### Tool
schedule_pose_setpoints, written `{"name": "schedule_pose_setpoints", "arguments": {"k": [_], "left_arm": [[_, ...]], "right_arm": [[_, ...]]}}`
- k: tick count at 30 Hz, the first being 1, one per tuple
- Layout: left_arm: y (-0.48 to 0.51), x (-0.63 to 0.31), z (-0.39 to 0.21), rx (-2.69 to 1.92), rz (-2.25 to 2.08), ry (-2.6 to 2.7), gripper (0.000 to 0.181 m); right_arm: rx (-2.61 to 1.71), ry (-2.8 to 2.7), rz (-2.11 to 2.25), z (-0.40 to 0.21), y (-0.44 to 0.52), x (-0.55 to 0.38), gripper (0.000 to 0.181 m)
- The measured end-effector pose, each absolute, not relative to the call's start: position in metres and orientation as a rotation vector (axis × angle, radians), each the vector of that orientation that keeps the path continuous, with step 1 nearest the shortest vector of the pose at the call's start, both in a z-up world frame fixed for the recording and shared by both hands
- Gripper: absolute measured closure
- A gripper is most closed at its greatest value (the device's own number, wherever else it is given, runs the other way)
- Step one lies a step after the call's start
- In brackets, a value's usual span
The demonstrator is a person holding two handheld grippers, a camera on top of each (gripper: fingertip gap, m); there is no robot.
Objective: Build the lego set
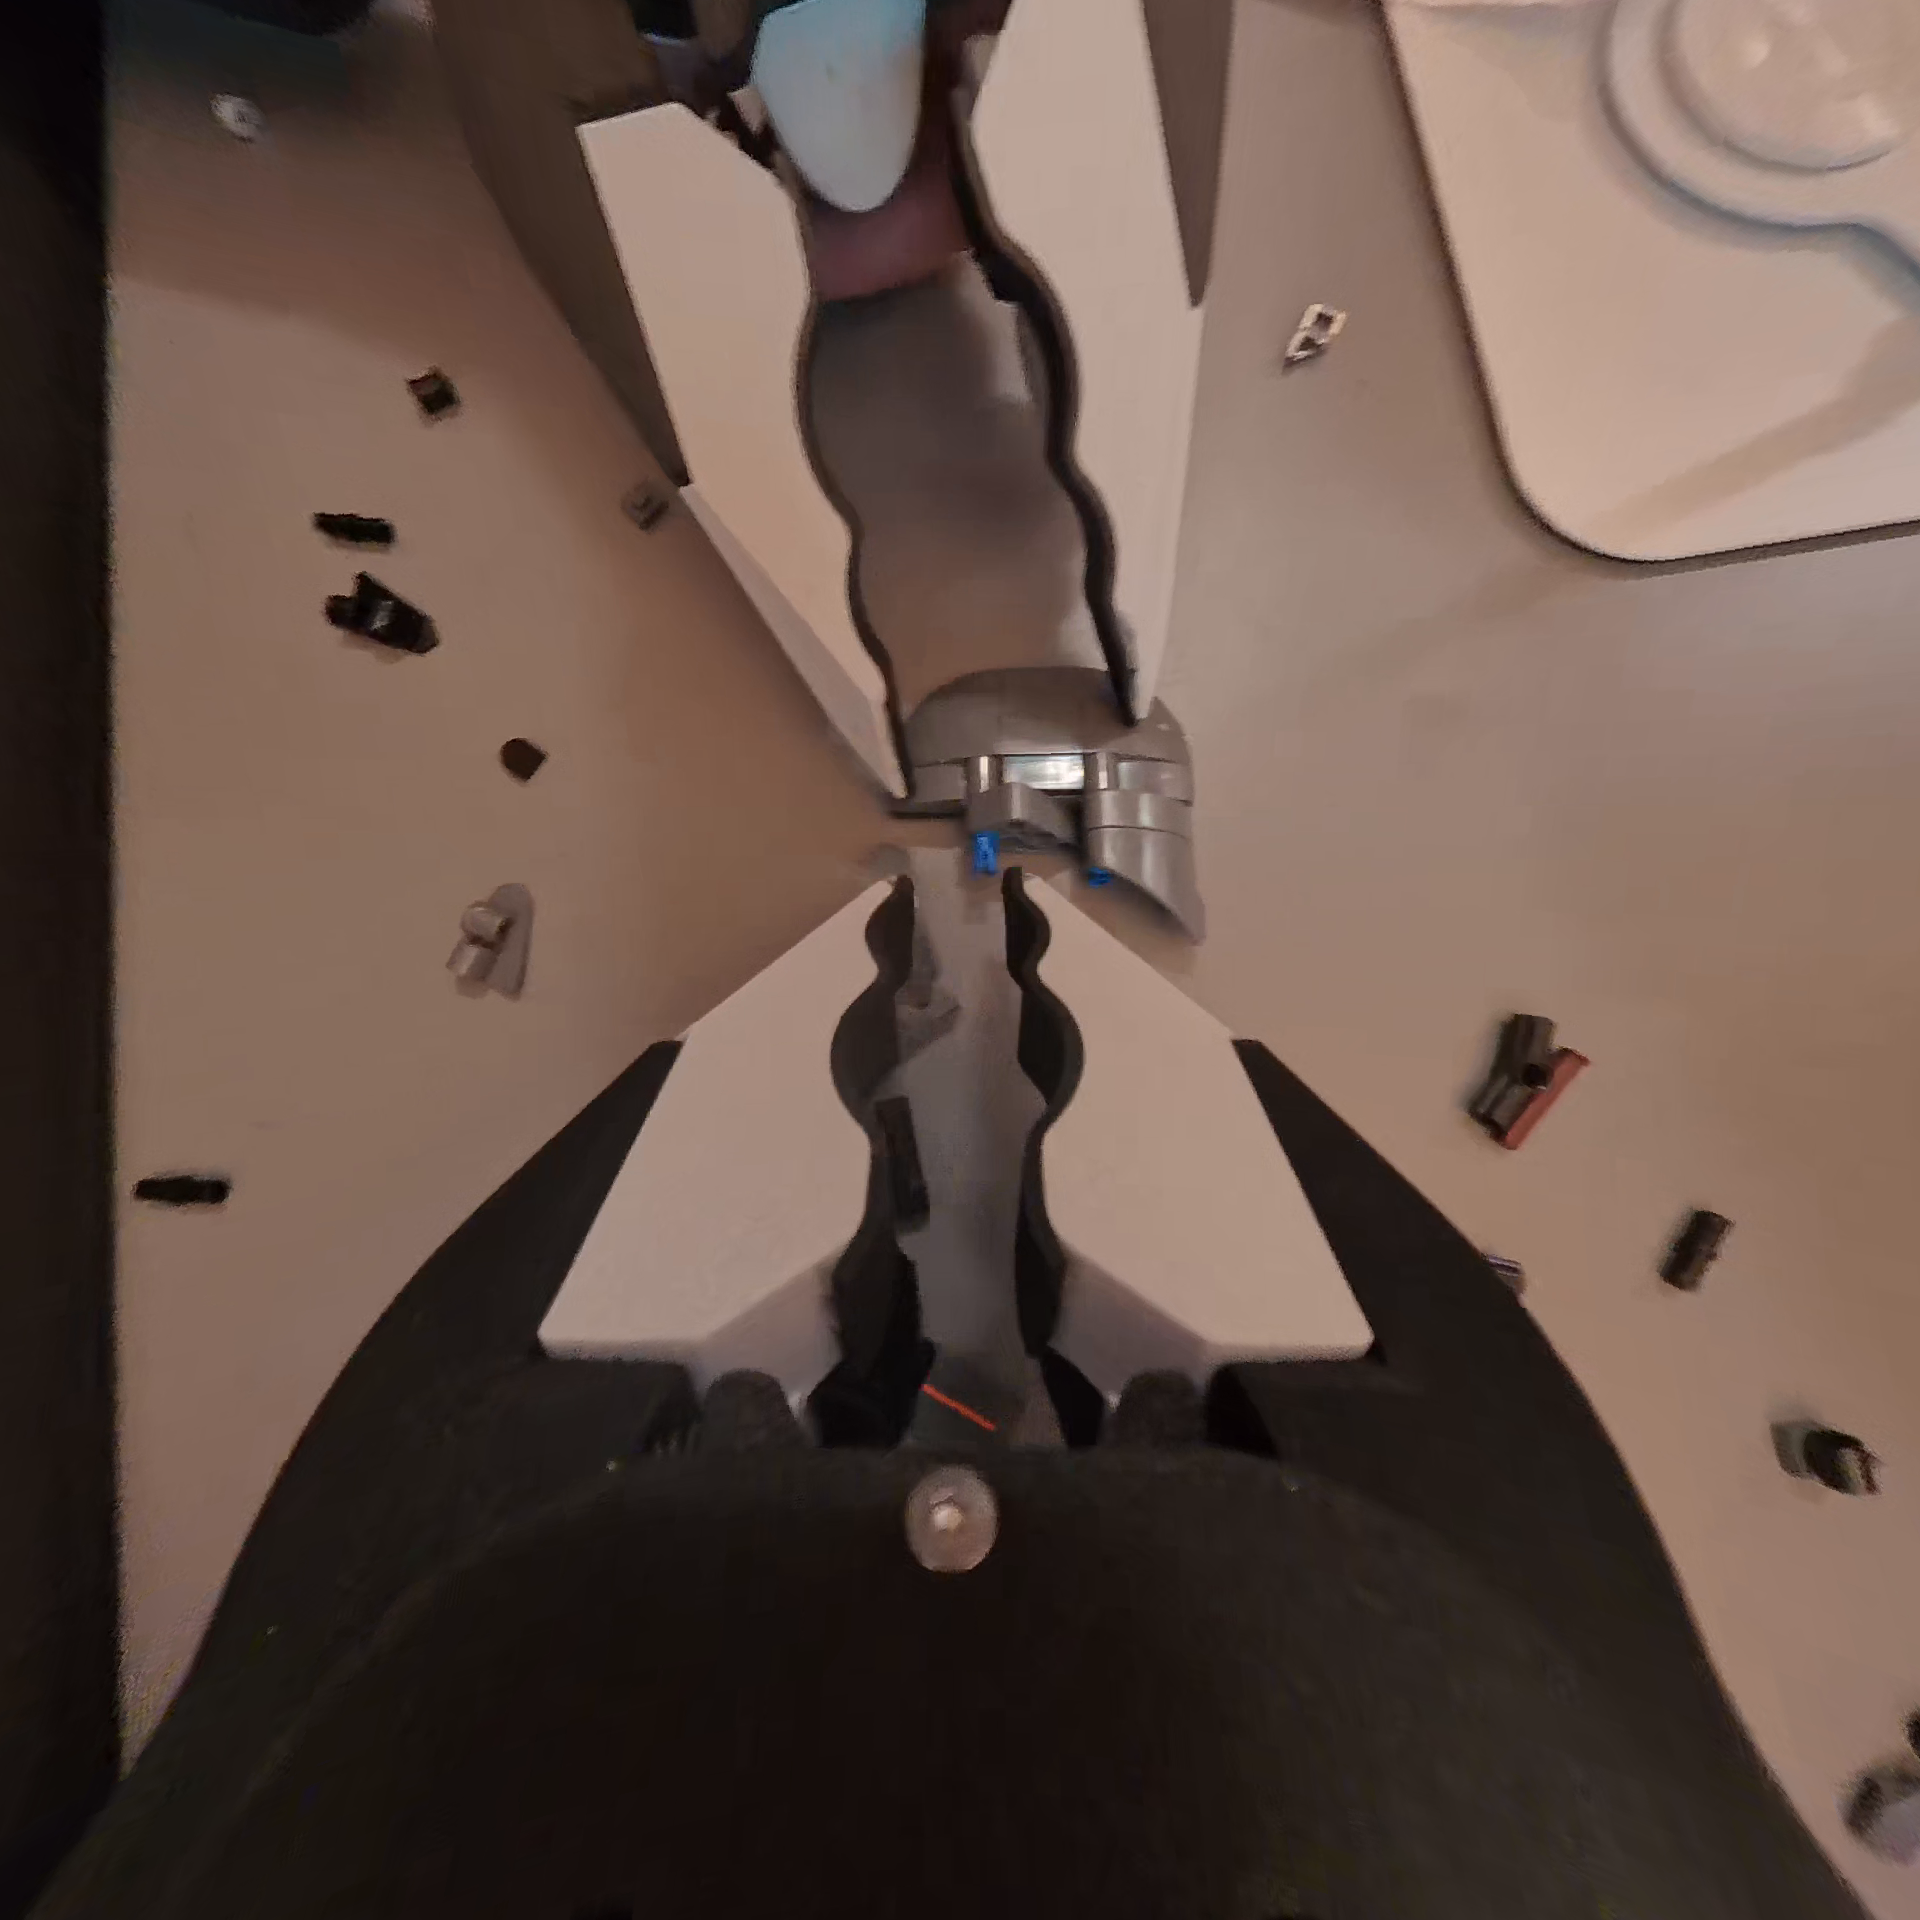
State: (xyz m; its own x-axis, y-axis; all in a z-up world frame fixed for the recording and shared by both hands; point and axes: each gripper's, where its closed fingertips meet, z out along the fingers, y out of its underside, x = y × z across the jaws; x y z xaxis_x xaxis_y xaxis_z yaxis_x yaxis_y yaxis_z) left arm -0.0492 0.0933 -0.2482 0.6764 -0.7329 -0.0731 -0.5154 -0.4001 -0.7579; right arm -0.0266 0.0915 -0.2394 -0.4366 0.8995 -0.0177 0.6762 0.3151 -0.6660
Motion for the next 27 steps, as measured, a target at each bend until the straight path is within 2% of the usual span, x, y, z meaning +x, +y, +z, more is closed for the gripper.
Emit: {"name": "schedule_pose_setpoints", "arguments": {"k": [15, 21, 25, 27], "left_arm": [[0.094, -0.054, -0.247, -2.093, -0.343, 0.943, 0.136], [0.095, -0.058, -0.241, -2.081, -0.390, 0.900, 0.117], [0.093, -0.060, -0.242, -2.074, -0.349, 0.931, 0.098], [0.091, -0.054, -0.242, -2.073, -0.399, 0.930, 0.096]], "right_arm": [[-1.315, -2.225, 0.742, -0.248, 0.091, -0.041, 0.179], [-1.298, -2.192, 0.830, -0.235, 0.087, -0.041, 0.179], [-1.280, -2.142, 0.886, -0.222, 0.089, -0.042, 0.179], [-1.243, -2.142, 0.888, -0.217, 0.088, -0.041, 0.179]]}}
